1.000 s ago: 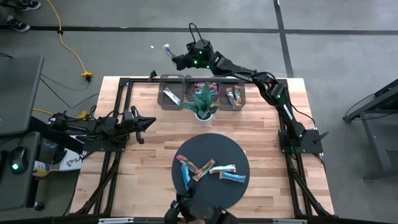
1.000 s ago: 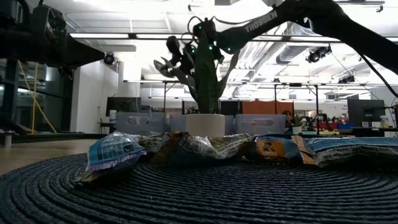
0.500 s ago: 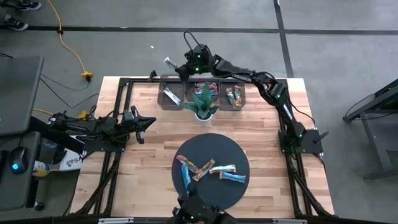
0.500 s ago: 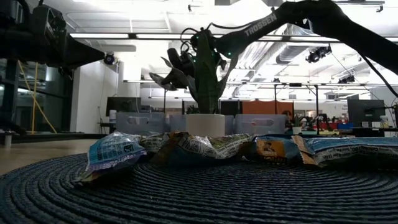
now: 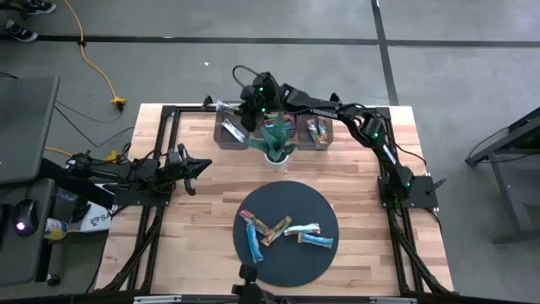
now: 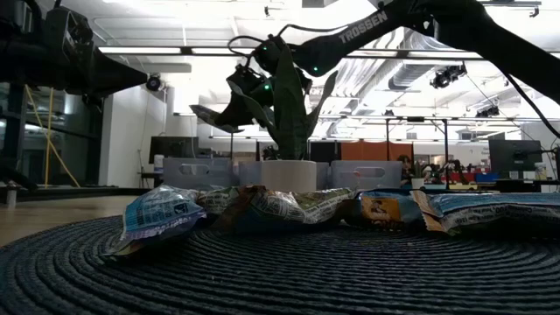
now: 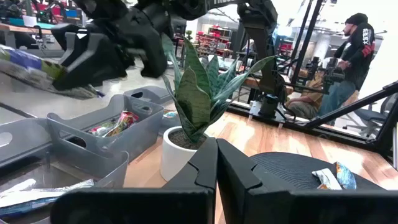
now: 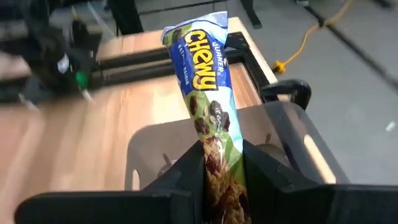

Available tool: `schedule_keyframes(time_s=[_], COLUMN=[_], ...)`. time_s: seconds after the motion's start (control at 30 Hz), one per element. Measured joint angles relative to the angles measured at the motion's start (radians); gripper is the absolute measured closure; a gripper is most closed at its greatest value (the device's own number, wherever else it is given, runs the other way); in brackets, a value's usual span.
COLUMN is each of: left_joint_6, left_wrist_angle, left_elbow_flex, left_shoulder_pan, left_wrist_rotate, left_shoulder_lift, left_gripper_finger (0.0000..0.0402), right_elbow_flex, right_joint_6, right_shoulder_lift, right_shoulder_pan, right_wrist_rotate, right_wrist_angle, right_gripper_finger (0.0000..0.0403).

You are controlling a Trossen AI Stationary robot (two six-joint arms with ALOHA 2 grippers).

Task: Pick and place Granola Bars by type
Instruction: Put the blue granola bar into the left black bin

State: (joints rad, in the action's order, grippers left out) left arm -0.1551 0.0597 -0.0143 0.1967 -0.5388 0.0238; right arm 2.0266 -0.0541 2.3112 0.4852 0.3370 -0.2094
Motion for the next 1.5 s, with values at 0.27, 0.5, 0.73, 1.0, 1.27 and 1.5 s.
schedule_keyframes(time_s=[0.27, 0.5, 0.73, 1.0, 1.27, 1.5], left_joint_6=[0.0, 0.0, 0.0, 0.0, 0.0, 0.0], left_wrist_angle=[0.0, 0.0, 0.0, 0.0, 0.0, 0.0], left_elbow_flex=[0.0, 0.0, 0.0, 0.0, 0.0, 0.0], left_shoulder_pan=[0.0, 0.0, 0.0, 0.0, 0.0, 0.0], left_wrist_rotate=[0.0, 0.0, 0.0, 0.0, 0.0, 0.0], left_shoulder_lift=[0.0, 0.0, 0.0, 0.0, 0.0, 0.0], left_gripper_finger=[0.04, 0.04, 0.04, 0.04, 0.04, 0.04], right_elbow_flex=[0.001, 0.001, 0.001, 0.001, 0.001, 0.003], right_joint_6=[-0.313, -0.347, -0.347, -0.316, -0.314, -0.24], right_shoulder_lift=[0.0, 0.0, 0.0, 0.0, 0.0, -0.01], right_shoulder_pan=[-0.049, -0.056, -0.054, -0.053, -0.053, -0.057], right_wrist_rotate=[-0.138, -0.171, -0.166, -0.179, -0.256, -0.292], right_wrist_angle=[0.004, 0.03, 0.086, 0.118, 0.151, 0.419], right_gripper_finger=[0.033, 0.033, 0.0319, 0.0259, 0.024, 0.024])
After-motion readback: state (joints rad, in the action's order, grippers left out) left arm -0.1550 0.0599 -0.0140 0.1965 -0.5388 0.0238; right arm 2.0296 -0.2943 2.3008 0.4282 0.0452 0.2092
